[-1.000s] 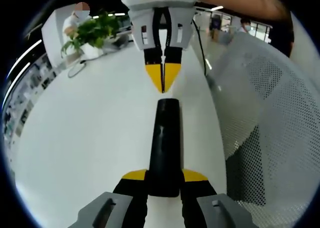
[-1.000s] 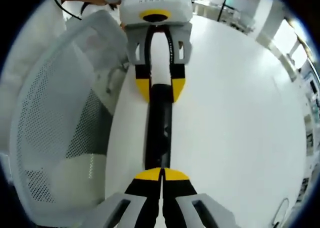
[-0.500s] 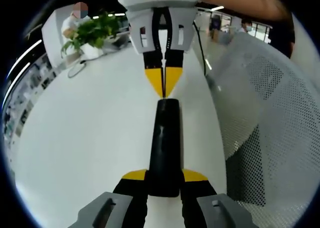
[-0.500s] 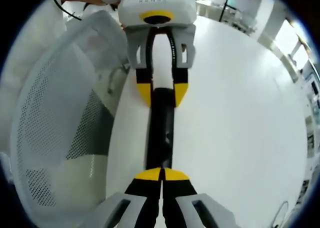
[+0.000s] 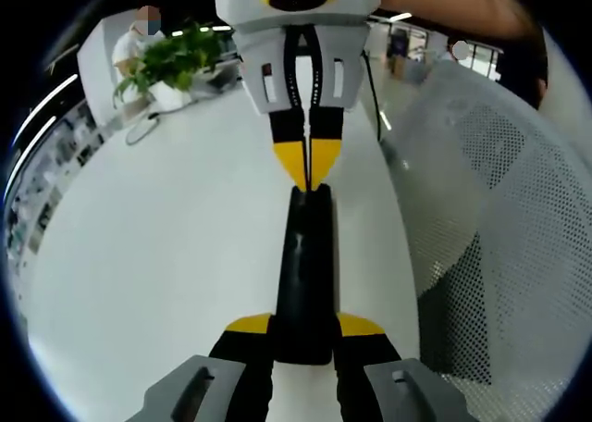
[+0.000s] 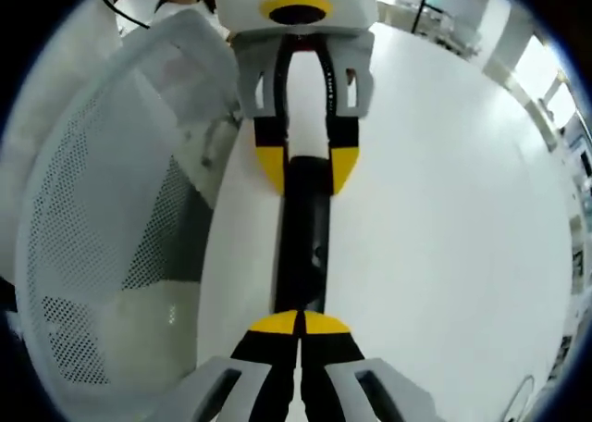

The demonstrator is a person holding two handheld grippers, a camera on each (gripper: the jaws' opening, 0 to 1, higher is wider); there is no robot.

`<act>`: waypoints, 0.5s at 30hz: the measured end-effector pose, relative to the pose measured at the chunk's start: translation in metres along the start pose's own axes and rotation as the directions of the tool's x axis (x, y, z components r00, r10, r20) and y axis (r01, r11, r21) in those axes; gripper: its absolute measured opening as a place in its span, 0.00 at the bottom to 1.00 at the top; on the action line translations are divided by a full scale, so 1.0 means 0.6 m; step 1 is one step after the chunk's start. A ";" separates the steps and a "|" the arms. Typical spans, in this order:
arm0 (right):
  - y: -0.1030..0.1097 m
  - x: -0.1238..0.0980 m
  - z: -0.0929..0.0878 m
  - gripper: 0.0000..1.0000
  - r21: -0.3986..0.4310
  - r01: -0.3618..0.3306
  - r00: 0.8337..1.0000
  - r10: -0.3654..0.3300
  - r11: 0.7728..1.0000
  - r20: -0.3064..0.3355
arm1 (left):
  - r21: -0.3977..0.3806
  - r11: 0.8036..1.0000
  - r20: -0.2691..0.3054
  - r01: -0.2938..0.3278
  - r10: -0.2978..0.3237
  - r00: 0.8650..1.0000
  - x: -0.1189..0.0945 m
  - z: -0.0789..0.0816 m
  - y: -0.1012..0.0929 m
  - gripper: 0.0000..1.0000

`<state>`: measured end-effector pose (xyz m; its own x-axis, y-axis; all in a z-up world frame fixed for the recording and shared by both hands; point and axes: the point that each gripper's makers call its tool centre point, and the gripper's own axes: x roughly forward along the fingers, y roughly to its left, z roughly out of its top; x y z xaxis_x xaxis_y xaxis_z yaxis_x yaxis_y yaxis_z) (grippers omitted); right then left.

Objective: Press the specified remote control buttons in sequence, fully releasing each button before pressing the next.

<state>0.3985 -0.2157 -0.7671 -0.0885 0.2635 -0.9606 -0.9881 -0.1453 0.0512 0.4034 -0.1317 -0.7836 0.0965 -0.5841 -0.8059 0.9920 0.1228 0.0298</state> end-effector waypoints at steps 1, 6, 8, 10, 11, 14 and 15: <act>0.000 0.001 0.000 0.00 0.001 0.000 1.000 0.000 1.000 -0.002 | 0.000 1.000 0.000 0.000 0.000 1.000 0.000 0.000 -0.001 0.23; 0.000 0.006 -0.001 0.00 0.000 -0.003 1.000 0.003 1.000 -0.010 | 0.001 1.000 0.001 0.000 0.000 1.000 0.000 0.000 -0.001 0.23; 0.000 0.006 -0.001 0.00 -0.002 -0.002 1.000 0.002 1.000 -0.012 | 0.001 1.000 0.002 0.000 0.000 1.000 0.000 -0.001 0.001 0.23; 0.000 0.007 -0.001 0.00 -0.003 -0.003 1.000 0.003 1.000 -0.016 | 0.001 1.000 0.002 0.000 0.000 1.000 0.000 -0.003 0.003 0.23; 0.000 0.008 -0.002 0.00 -0.004 -0.003 1.000 0.003 1.000 -0.019 | 0.001 1.000 0.003 0.000 0.000 1.000 0.000 -0.003 0.003 0.23; 0.001 0.011 -0.005 0.00 -0.008 -0.005 0.999 0.004 1.000 -0.032 | 0.001 1.000 0.003 -0.001 0.001 1.000 0.001 -0.004 0.004 0.23; 0.001 0.011 -0.005 0.00 -0.010 -0.004 0.999 0.004 1.000 -0.035 | 0.000 1.000 0.004 -0.001 0.001 1.000 0.001 -0.004 0.004 0.23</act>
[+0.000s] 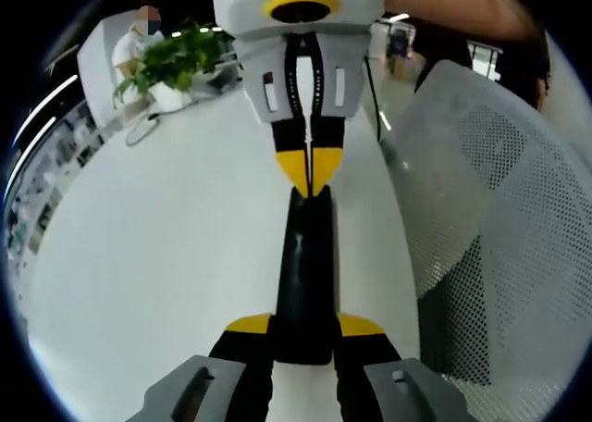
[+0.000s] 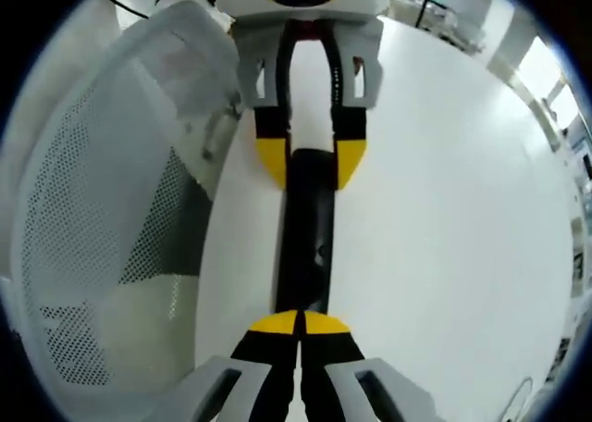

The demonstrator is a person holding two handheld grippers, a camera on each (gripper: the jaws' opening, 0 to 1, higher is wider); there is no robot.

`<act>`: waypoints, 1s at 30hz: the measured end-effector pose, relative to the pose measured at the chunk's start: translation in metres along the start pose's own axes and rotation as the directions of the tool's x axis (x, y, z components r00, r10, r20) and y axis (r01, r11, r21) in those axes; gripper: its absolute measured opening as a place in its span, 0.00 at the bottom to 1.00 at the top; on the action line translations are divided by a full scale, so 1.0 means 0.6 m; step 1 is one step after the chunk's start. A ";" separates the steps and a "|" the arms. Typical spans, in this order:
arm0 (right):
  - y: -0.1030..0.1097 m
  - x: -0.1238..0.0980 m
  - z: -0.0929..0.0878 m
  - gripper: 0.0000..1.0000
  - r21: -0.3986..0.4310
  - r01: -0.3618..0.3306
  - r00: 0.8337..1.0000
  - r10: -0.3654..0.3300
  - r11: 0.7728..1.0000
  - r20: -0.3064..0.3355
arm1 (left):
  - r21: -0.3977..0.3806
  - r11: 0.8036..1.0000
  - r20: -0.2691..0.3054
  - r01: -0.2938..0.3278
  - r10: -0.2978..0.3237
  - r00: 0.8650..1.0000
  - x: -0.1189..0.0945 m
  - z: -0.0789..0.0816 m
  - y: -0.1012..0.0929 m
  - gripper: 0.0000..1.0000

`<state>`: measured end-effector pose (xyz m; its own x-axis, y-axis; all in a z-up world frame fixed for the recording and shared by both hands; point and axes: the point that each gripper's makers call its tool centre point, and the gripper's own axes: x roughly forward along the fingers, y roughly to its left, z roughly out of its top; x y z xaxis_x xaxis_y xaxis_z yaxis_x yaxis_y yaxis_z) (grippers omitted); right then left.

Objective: Press the specified remote control buttons in sequence, fully releasing each button before pressing the next.

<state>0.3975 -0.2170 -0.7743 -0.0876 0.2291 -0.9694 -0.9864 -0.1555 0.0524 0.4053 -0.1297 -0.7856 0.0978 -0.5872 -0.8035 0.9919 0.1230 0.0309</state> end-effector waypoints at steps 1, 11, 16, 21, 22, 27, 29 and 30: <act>0.000 -0.001 0.002 0.00 0.000 0.001 1.000 -0.001 1.000 0.002 | 0.000 1.000 0.001 -0.001 0.001 1.000 0.000 0.000 0.000 0.23; 0.000 0.000 0.002 0.00 -0.004 -0.004 1.000 0.004 1.000 -0.013 | 0.000 1.000 0.001 -0.001 0.001 1.000 -0.001 0.001 -0.003 0.23; 0.001 0.000 0.002 0.00 0.001 -0.007 1.000 0.007 1.000 -0.014 | 0.000 1.000 0.002 0.000 0.000 1.000 -0.001 0.002 -0.005 0.23; 0.000 0.001 0.002 0.00 -0.001 -0.008 1.000 0.007 1.000 -0.019 | -0.002 1.000 0.004 -0.002 0.002 1.000 -0.001 0.002 -0.004 0.23; 0.000 0.001 0.002 0.00 -0.001 -0.008 1.000 0.008 1.000 -0.020 | -0.002 1.000 0.004 -0.003 0.003 1.000 -0.001 0.001 -0.004 0.23; 0.000 0.001 0.001 0.00 -0.005 -0.006 1.000 0.006 1.000 -0.025 | -0.002 1.000 0.003 -0.003 0.003 1.000 0.000 0.001 -0.003 0.23; 0.000 0.001 0.002 0.00 -0.006 -0.005 1.000 0.004 1.000 -0.025 | -0.004 1.000 0.004 -0.001 0.001 1.000 0.000 0.002 -0.004 0.23; 0.000 0.000 0.001 0.00 -0.007 -0.004 1.000 0.004 1.000 -0.025 | -0.003 1.000 0.004 -0.001 0.001 1.000 0.000 0.002 -0.005 0.23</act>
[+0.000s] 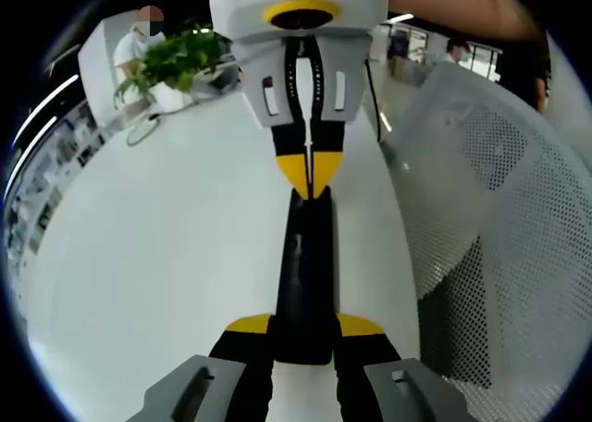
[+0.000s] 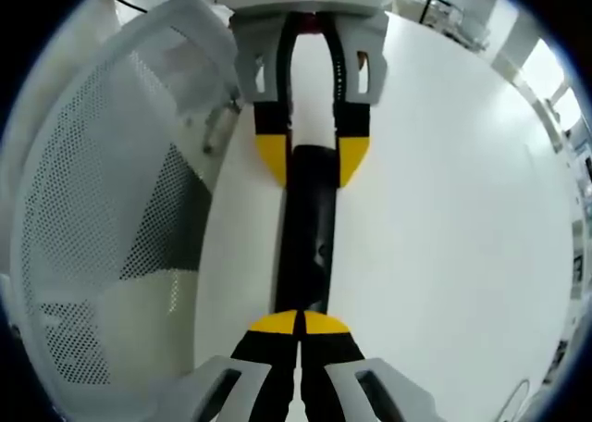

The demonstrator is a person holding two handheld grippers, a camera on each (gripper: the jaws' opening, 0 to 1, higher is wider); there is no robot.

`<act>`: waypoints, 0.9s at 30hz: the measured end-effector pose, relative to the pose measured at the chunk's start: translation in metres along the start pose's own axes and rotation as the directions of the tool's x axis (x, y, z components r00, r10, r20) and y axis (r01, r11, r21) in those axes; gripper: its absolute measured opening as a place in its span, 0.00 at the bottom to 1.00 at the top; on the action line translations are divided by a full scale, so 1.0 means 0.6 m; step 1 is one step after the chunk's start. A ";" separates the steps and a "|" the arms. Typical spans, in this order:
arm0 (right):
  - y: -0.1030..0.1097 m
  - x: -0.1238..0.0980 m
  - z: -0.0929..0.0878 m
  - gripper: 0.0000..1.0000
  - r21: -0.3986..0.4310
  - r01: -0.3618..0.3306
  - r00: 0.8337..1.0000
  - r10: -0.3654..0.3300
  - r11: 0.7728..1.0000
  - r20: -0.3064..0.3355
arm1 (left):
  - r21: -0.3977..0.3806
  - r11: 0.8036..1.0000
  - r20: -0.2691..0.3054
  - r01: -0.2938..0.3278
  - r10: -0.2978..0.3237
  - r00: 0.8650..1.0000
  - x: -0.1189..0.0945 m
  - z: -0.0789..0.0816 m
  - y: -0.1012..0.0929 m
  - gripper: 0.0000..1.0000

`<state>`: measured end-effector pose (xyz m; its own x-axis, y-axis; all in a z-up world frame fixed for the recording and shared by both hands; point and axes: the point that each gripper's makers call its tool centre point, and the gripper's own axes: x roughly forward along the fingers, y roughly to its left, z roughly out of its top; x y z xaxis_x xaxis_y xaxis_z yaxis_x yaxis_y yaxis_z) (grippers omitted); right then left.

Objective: Press the specified remote control buttons in sequence, fully releasing each button before pressing the next.

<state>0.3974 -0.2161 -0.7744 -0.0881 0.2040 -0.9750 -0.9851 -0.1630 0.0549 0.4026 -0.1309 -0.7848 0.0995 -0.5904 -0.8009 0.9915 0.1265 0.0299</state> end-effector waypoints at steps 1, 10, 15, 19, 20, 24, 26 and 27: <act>0.000 0.000 0.000 0.00 -0.002 0.001 1.000 -0.001 1.000 0.000 | 0.000 1.000 0.000 0.000 0.000 1.000 0.000 0.000 0.000 0.23; -0.002 -0.008 -0.001 0.00 0.013 0.011 1.000 -0.012 1.000 0.023 | 0.001 1.000 -0.002 0.000 0.000 1.000 -0.002 0.003 -0.001 0.23; -0.007 -0.014 -0.003 0.00 0.023 0.020 0.999 -0.020 1.000 0.031 | 0.000 1.000 -0.003 0.001 -0.001 1.000 0.001 -0.002 0.003 0.23; -0.009 -0.019 0.001 0.00 0.029 0.025 0.999 -0.026 0.999 0.047 | -0.001 1.000 -0.002 0.000 0.000 1.000 0.001 -0.001 0.002 0.23; -0.008 -0.020 0.003 0.00 0.029 0.025 0.998 -0.026 0.999 0.050 | -0.001 1.000 -0.002 0.000 0.000 1.000 0.001 -0.001 0.003 0.23; -0.009 -0.021 0.005 0.00 0.025 0.029 0.998 -0.030 0.999 0.053 | -0.002 1.000 -0.003 0.000 0.000 1.000 0.000 -0.001 0.002 0.23; -0.009 -0.023 0.007 0.00 0.024 0.030 0.998 -0.031 0.999 0.057 | -0.003 1.000 -0.003 -0.001 0.001 1.000 0.001 -0.002 0.003 0.23; -0.009 -0.023 0.008 0.00 0.023 0.031 0.998 -0.033 0.999 0.058 | -0.003 1.000 -0.003 -0.001 0.001 1.000 0.001 -0.002 0.003 0.23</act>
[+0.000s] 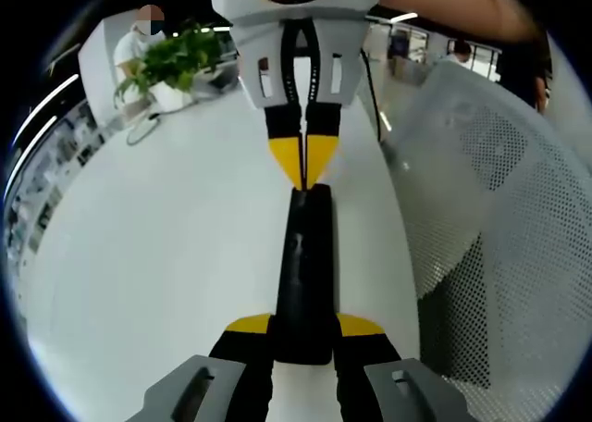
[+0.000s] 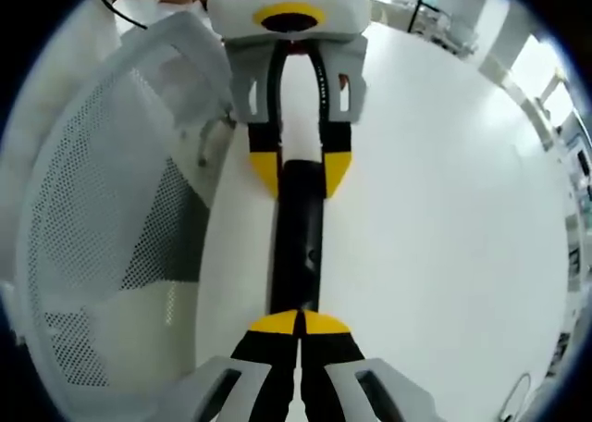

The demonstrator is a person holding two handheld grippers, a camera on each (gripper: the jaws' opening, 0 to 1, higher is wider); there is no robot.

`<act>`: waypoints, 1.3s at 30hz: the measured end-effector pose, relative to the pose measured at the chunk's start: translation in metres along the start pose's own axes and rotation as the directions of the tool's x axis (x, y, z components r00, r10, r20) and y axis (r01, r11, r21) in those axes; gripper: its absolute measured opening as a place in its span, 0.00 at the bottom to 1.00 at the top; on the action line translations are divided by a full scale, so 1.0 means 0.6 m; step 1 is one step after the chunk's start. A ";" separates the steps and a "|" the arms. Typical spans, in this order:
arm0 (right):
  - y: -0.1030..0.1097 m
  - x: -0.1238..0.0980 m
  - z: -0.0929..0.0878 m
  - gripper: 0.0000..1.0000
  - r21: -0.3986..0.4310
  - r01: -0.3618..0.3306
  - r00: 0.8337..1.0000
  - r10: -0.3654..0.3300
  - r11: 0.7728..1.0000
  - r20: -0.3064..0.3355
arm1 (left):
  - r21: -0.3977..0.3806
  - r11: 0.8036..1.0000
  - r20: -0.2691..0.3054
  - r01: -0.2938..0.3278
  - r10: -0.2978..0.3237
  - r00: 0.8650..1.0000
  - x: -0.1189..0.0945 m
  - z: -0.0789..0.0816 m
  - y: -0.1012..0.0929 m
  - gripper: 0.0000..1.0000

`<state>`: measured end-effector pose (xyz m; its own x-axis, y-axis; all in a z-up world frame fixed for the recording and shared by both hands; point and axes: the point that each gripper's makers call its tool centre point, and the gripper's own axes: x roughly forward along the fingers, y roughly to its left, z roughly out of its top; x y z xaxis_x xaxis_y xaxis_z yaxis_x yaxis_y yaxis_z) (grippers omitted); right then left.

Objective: Press the specified remote control buttons in sequence, fully releasing each button before pressing the next.

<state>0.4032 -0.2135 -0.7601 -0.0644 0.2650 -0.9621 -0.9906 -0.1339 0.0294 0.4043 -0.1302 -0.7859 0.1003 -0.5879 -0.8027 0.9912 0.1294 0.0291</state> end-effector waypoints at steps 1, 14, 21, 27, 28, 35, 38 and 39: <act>0.000 -0.001 0.001 0.00 -0.001 0.001 1.000 -0.001 1.000 0.002 | 0.000 1.000 0.000 -0.001 0.001 1.000 -0.001 0.001 -0.001 0.23; 0.002 -0.006 0.011 0.00 -0.002 0.010 1.000 -0.010 1.000 0.013 | 0.000 1.000 -0.002 -0.005 0.005 1.000 -0.003 0.004 -0.005 0.23; 0.003 -0.006 0.019 0.00 -0.008 0.010 1.000 -0.010 1.000 0.018 | 0.000 1.000 -0.001 -0.004 0.004 1.000 -0.002 0.003 -0.003 0.23; 0.003 -0.003 0.025 0.00 -0.015 0.005 1.000 -0.004 1.000 0.018 | -0.001 1.000 0.001 -0.004 0.004 1.000 -0.003 0.004 -0.004 0.23; 0.003 -0.003 0.026 0.00 -0.016 0.004 1.000 -0.004 1.000 0.020 | -0.001 1.000 0.001 -0.003 0.004 1.000 -0.003 0.005 -0.005 0.23; 0.003 0.000 0.033 0.00 -0.023 -0.002 1.000 0.002 1.000 0.022 | 0.000 1.000 0.001 -0.003 0.003 1.000 -0.003 0.003 -0.004 0.23; 0.003 0.003 0.034 0.00 -0.029 -0.004 1.000 0.005 1.000 0.018 | 0.000 1.000 0.001 -0.003 0.003 1.000 -0.002 0.003 -0.003 0.23; 0.004 0.004 0.033 0.00 -0.028 -0.006 1.000 0.006 1.000 0.016 | 0.000 1.000 0.001 -0.003 0.003 1.000 -0.002 0.003 -0.003 0.23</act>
<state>0.3983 -0.1942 -0.7568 -0.0725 0.2795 -0.9574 -0.9863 -0.1626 0.0272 0.4025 -0.1310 -0.7838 0.1038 -0.5881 -0.8021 0.9908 0.1317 0.0316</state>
